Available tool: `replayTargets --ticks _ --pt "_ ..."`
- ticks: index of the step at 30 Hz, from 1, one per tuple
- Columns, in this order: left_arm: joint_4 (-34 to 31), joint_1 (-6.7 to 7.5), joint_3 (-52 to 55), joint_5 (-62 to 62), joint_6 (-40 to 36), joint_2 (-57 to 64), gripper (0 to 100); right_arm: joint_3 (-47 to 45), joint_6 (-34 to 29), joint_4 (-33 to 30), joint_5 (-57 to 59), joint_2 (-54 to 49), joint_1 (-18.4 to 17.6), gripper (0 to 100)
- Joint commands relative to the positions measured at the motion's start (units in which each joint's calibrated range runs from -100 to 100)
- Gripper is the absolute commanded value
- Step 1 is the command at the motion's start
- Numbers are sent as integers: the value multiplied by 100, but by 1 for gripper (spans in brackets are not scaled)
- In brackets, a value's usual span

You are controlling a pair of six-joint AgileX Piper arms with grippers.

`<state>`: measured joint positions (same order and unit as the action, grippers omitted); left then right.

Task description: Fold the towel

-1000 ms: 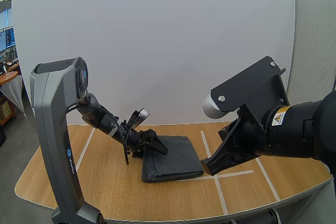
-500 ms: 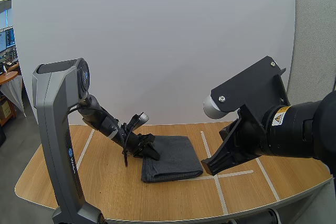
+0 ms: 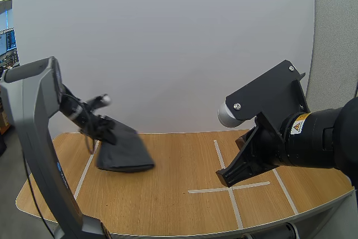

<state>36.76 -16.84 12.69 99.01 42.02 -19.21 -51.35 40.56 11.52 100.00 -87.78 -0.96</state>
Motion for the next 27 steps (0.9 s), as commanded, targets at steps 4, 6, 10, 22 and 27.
replayTargets --ticks 4,6,10,22,27 --pt "-1180 -639 -1041 99 362 91 0 -14 -5 -74 0 -59 -10 0" --pt "-1415 -717 -1213 99 428 39 0 -14 -5 -74 0 -59 -10 0" --pt "-1521 -854 -1534 99 659 -188 0 -14 -5 -74 0 -59 -10 0" --pt "-1837 -936 -2490 99 1138 -1102 0 -14 -5 -74 0 -59 -10 0" --pt "-1981 -936 -2991 99 1428 -1448 0 -14 -5 -100 0 -59 -10 0"
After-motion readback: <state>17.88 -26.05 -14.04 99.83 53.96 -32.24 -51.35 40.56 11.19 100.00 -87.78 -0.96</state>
